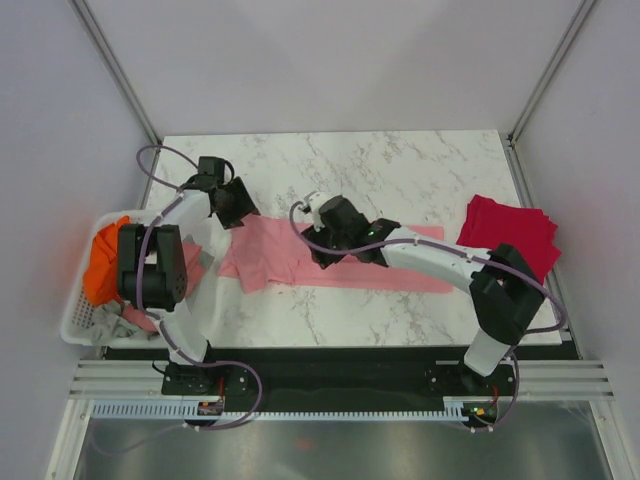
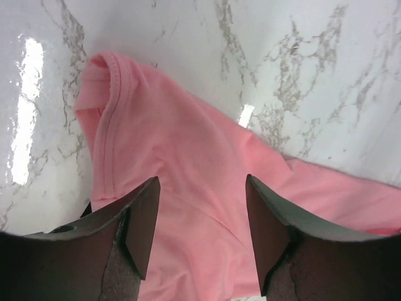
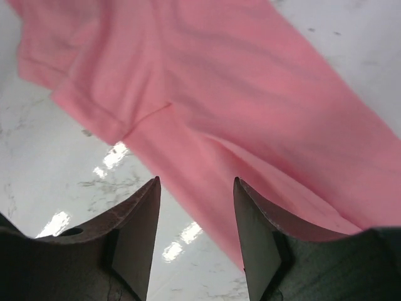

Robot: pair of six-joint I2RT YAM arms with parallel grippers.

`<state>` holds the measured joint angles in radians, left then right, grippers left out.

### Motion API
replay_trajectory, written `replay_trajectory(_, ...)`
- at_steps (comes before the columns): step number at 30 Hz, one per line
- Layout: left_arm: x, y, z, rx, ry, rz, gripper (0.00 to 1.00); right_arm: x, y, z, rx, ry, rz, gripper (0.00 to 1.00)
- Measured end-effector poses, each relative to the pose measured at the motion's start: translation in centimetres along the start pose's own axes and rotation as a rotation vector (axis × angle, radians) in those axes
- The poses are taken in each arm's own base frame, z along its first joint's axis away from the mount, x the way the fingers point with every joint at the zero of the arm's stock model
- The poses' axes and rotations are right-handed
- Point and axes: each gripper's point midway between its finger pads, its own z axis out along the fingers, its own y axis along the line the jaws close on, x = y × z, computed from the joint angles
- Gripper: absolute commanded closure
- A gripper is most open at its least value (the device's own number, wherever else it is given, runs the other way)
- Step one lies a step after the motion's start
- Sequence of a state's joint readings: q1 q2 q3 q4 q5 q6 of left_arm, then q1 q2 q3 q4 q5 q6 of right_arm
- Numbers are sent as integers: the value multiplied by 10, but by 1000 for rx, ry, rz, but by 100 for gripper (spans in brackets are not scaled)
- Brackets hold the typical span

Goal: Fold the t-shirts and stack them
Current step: Fold the tshirt

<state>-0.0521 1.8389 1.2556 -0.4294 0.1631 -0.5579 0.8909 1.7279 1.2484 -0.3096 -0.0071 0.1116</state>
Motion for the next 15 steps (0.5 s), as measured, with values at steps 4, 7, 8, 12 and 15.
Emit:
replay_trajectory(4,-9,-11,-31,35,-92,16,32,9,-58,-22,106,-32,157,44)
replay_trajectory(7,-11,-19,-56,55,-169,29,27,31,-101,-38,183,-32,289,46)
replay_trajectory(8,-10,-22,-63,60,-188,33,26,39,-116,-44,212,-33,339,47)
replay_trajectory(12,9,-32,-88,80,-254,58,26,60,-159,-61,298,-45,491,49)
replay_trajectory(15,28,-32,-98,93,-266,55,28,61,-169,-64,313,-56,544,50)
